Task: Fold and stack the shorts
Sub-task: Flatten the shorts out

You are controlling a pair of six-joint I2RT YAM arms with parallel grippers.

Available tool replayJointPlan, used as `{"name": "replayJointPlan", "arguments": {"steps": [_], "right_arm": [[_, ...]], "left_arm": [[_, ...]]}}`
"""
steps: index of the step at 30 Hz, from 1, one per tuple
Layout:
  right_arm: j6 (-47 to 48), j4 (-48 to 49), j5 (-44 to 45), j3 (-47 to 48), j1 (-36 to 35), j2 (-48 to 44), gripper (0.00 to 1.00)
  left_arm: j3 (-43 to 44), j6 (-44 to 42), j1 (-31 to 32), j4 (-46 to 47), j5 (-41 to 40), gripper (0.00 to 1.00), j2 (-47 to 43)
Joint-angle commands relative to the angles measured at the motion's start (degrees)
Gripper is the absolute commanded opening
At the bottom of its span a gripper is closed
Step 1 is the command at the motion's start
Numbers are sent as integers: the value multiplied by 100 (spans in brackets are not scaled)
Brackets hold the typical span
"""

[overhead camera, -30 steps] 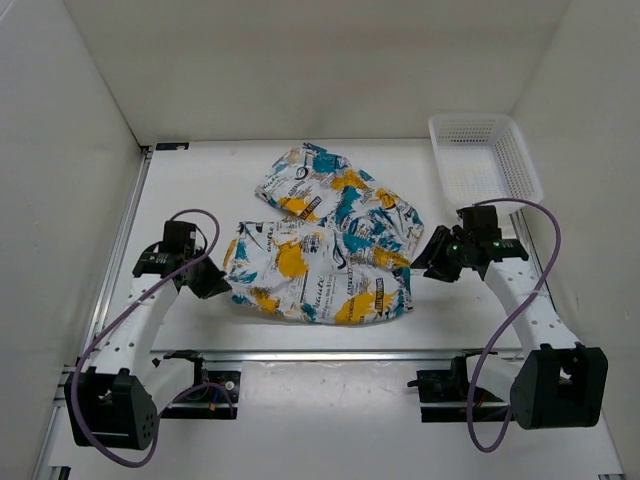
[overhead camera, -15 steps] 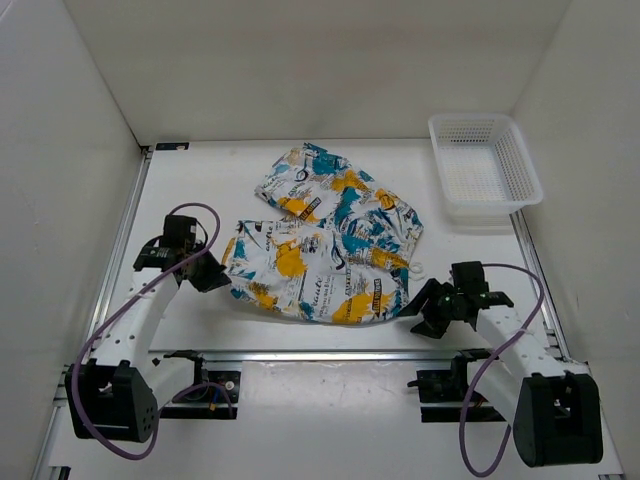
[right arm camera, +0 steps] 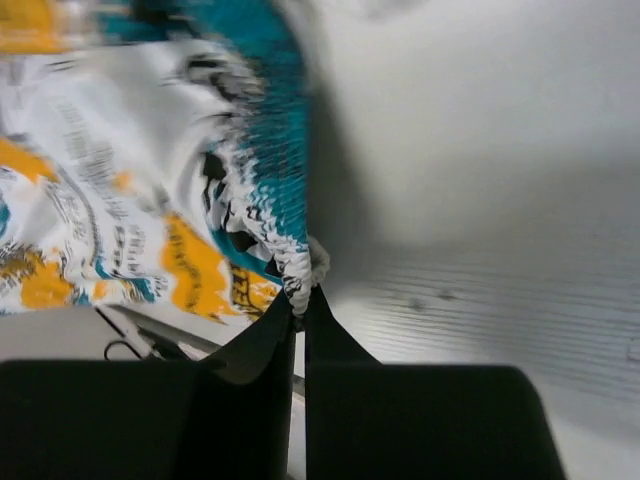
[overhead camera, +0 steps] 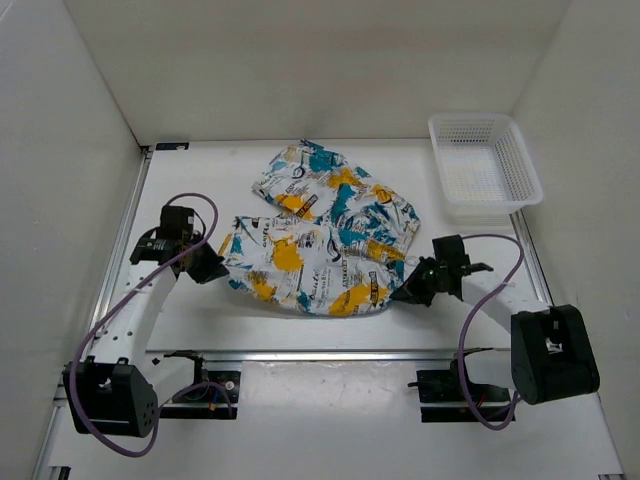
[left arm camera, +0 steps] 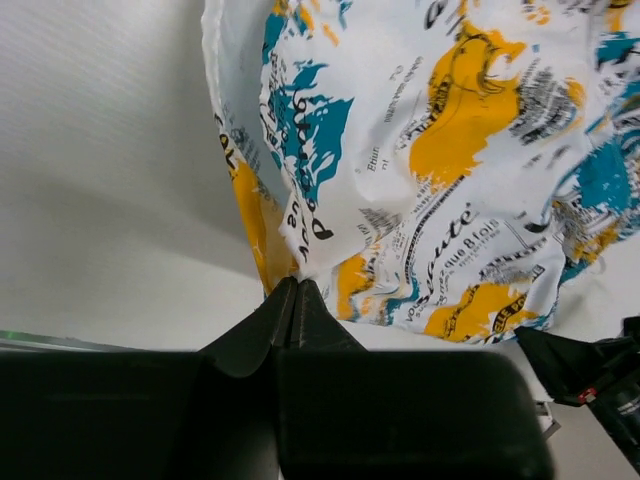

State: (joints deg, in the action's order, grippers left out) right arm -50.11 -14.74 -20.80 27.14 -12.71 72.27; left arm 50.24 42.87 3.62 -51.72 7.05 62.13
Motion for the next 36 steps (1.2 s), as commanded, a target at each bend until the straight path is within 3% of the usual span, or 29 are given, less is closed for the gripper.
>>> {"name": "replayJointPlan", "arguments": {"steps": [1, 4, 7, 11, 16, 17, 22, 27, 36], "right_arm": [[553, -844, 936, 1464, -39, -282, 0], [1116, -1802, 1567, 2451, -39, -740, 0], [1808, -2550, 1667, 3822, 14, -952, 0], [2654, -3383, 877, 5343, 14, -1153, 0], [3461, -3895, 157, 6767, 14, -1697, 0], [3586, -3896, -315, 6857, 14, -1812, 0], [3684, -3896, -1153, 7191, -47, -2384, 0], [3465, -3896, -1163, 7244, -47, -2613, 0], [3069, -3896, 626, 6253, -47, -2165, 0]], "left_arm": [[705, -68, -19, -144, -63, 10, 9], [1732, -192, -80, -364, -63, 10, 10], [3041, -192, -133, -663, -150, 10, -43], [5051, -192, -133, -1050, -467, 10, -43], [6383, -305, -133, -1182, -1029, 10, -438], [6602, -306, -133, -1104, -1091, 10, -630], [6823, -552, -133, -690, -1459, 10, -1229], [7411, -754, 34, -804, -1724, 10, -1282], [6790, -868, 87, -260, -1927, 10, -317]]}}
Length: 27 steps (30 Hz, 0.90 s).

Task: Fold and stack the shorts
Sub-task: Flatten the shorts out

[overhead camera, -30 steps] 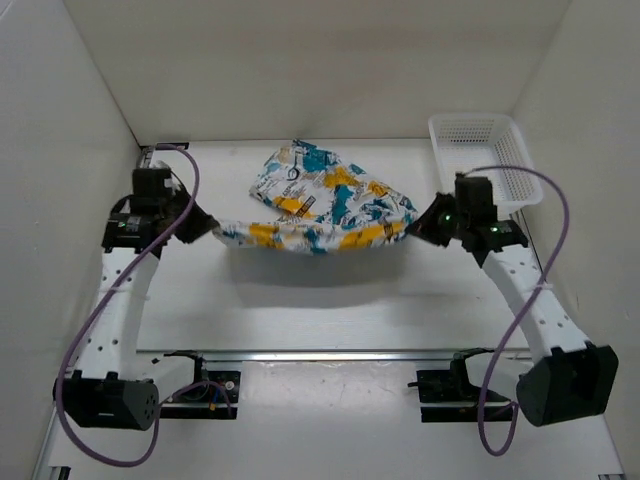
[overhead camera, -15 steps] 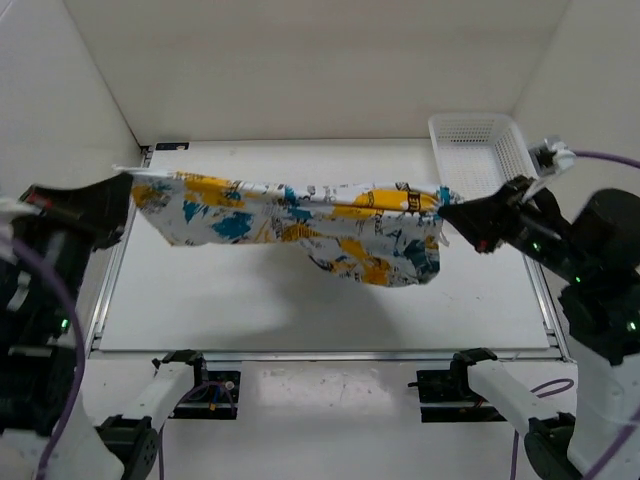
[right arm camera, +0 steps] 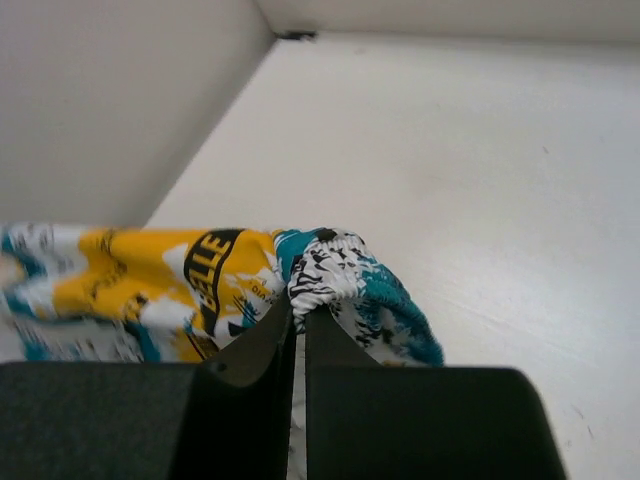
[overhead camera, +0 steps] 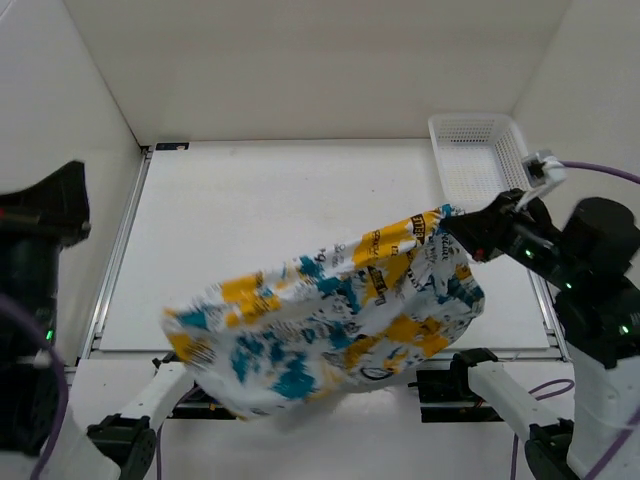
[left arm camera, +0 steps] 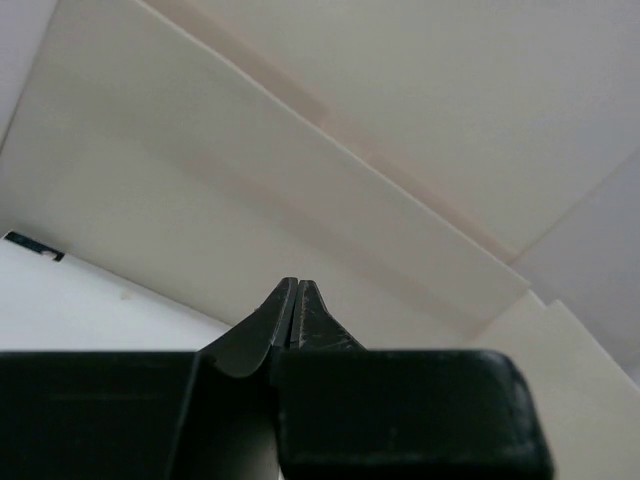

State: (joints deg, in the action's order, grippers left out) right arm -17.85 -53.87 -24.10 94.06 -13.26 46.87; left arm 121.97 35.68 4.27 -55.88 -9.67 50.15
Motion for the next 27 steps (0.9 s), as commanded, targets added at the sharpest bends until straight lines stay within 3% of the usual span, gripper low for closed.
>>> {"name": "replayJointPlan", "arguments": {"steps": [1, 5, 7, 13, 22, 26, 27], "right_arm": [[-158, 191, 1090, -633, 7, 532, 0], [-237, 833, 1320, -1521, 7, 1235, 0], [-237, 886, 1258, -1715, 7, 1909, 0], [-237, 1334, 1417, -2023, 59, 2729, 0], [-421, 1335, 1628, -1479, 262, 3610, 0], [-474, 1335, 1628, -1478, 394, 3662, 0], [-474, 1335, 1628, -1539, 394, 3662, 0]], "left_arm": [[-602, -201, 21, 217, -255, 10, 1213], [-1008, -202, -32, 402, 43, 10, 2164], [-1140, -202, -32, 402, 587, 10, 2524], [-2343, -526, 538, 402, 1643, 10, 3246], [-4892, -273, 2665, 402, 1732, 10, 3247], [-5613, 52, 3587, 455, 1942, 32, 3194], [-5684, 131, 3998, 455, 1943, 52, 3194]]}}
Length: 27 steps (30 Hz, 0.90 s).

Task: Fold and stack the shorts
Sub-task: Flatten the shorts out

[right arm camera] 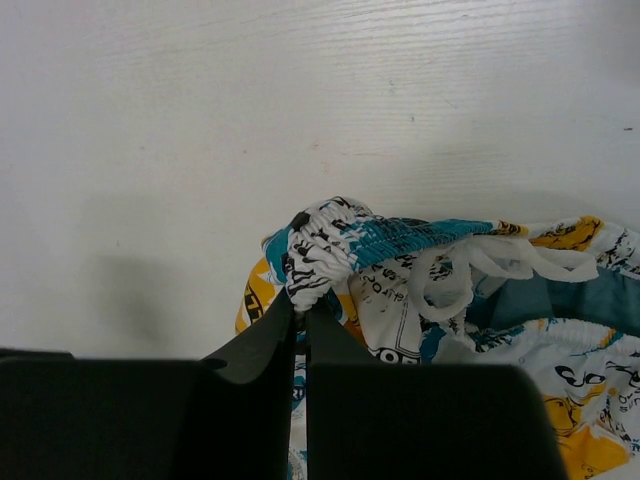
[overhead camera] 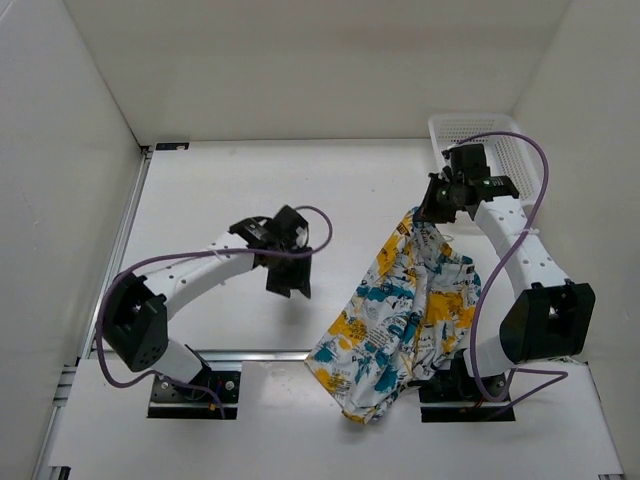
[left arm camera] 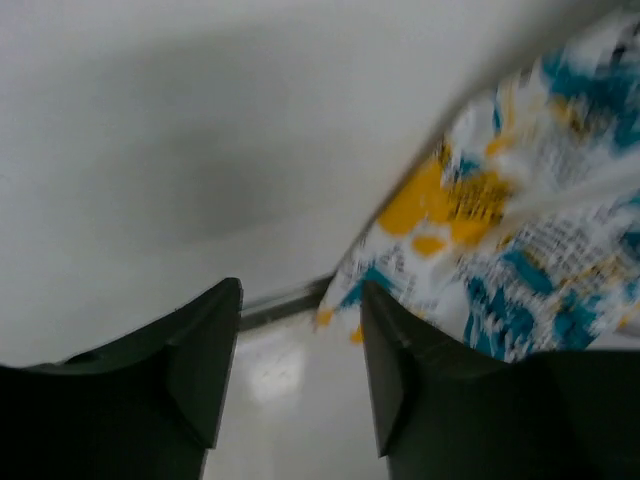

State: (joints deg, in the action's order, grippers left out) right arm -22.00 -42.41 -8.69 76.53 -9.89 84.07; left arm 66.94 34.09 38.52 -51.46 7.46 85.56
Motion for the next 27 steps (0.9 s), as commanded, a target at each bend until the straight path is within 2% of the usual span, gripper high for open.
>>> {"name": "replayJointPlan", "arguments": {"steps": [1, 4, 9, 15, 18, 22, 23, 25, 27], "right_arm": [[-59, 190, 87, 213, 110, -58, 0], [-164, 190, 139, 91, 162, -110, 0], [-164, 242, 139, 37, 216, -110, 0], [-164, 242, 139, -16, 216, -163, 0], [-164, 242, 139, -68, 268, -163, 0], [-164, 242, 87, -68, 268, -216, 0], [-164, 242, 87, -68, 268, -216, 0], [-164, 242, 87, -68, 321, -216, 0], [-164, 242, 87, -68, 321, -216, 0]], "left_arm": [[-242, 344, 795, 74, 229, 66, -277], [-374, 485, 1401, 206, 229, 97, 125], [-374, 477, 1737, 338, 237, 98, 751], [-594, 423, 1905, 461, 352, 84, 1138], [-760, 423, 1905, 698, 658, 78, 1191], [-814, 371, 1905, 831, 835, 64, 1297], [-866, 371, 1905, 892, 940, 52, 1297], [-867, 371, 1905, 945, 1143, 43, 1358], [-919, 371, 1905, 998, 1195, 40, 1358]]}}
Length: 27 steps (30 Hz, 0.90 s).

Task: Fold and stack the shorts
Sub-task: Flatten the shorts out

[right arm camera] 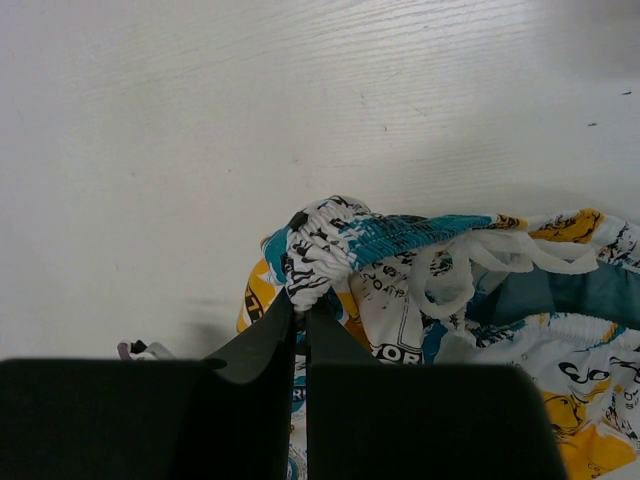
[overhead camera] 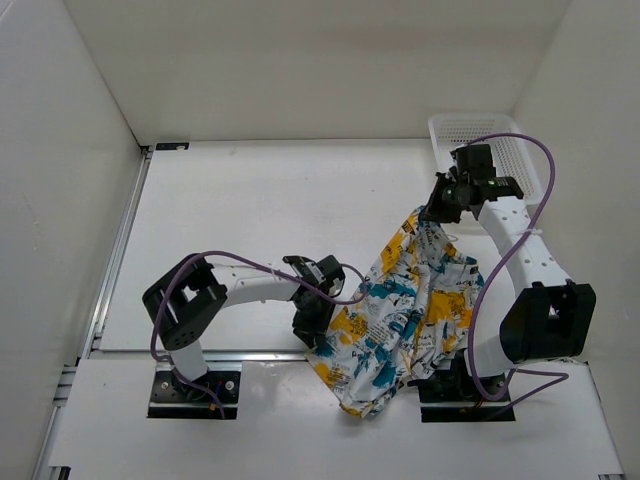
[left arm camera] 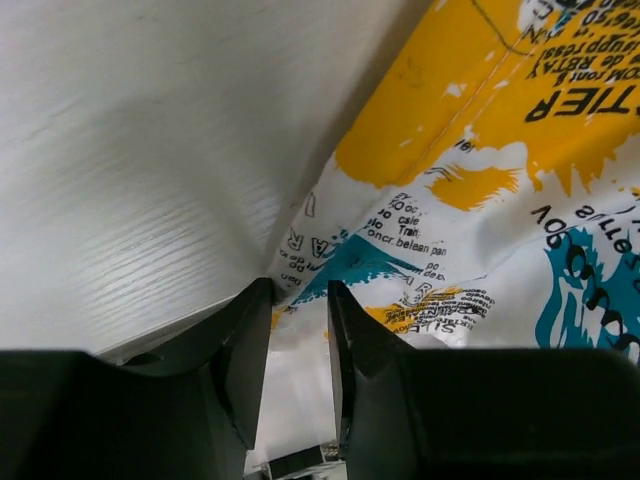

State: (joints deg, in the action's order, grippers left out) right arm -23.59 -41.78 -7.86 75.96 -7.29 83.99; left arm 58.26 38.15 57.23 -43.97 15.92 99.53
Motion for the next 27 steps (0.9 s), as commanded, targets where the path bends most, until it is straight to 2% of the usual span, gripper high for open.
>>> {"name": "replayJointPlan", "arguments": {"steps": [1, 3, 4, 7, 11, 15, 16, 18, 19, 22, 23, 26, 27], "right_arm": [[-5, 179, 4, -11, 61, -207, 0], [-5, 179, 4, -11, 61, -207, 0], [-5, 179, 4, -11, 61, -207, 0], [-5, 179, 4, -11, 61, -207, 0], [-5, 179, -49, 120, 61, -207, 0], [-5, 179, -277, 523, 61, 28, 0], [-5, 179, -460, 681, 61, 108, 0], [-66, 179, -672, 1285, 61, 397, 0], [-119, 231, -786, 1533, 61, 504, 0], [-181, 232, -1077, 2666, 61, 856, 0], [-181, 284, -1138, 2974, 61, 917, 0], [-242, 494, -1323, 3915, 61, 988, 0], [-242, 565, -1480, 4117, 61, 936, 0]], "left_arm": [[-52, -36, 34, 248, 350, 40, -38], [-113, -36, 34, 248, 350, 40, 31], [-113, -36, 34, 248, 350, 35, 84], [-52, -36, 34, 248, 280, 10, 137], [62, -36, -308, 82, -253, 10, -11], [746, -369, -1484, -743, -1108, 10, -617], [1349, -587, -2070, -1076, -1222, 10, -801], [2159, -791, -2627, -1438, -1477, 10, -855], [3138, -870, -3125, -1613, -1556, 10, -795], [4812, -1003, -3761, -2361, -1609, 10, -567], [5862, -1064, -4085, -2501, -1610, 10, -505], [7177, -1064, -4482, -2582, -1382, 10, -573], [7278, -1064, -4545, -2478, -1329, 10, -679]]}}
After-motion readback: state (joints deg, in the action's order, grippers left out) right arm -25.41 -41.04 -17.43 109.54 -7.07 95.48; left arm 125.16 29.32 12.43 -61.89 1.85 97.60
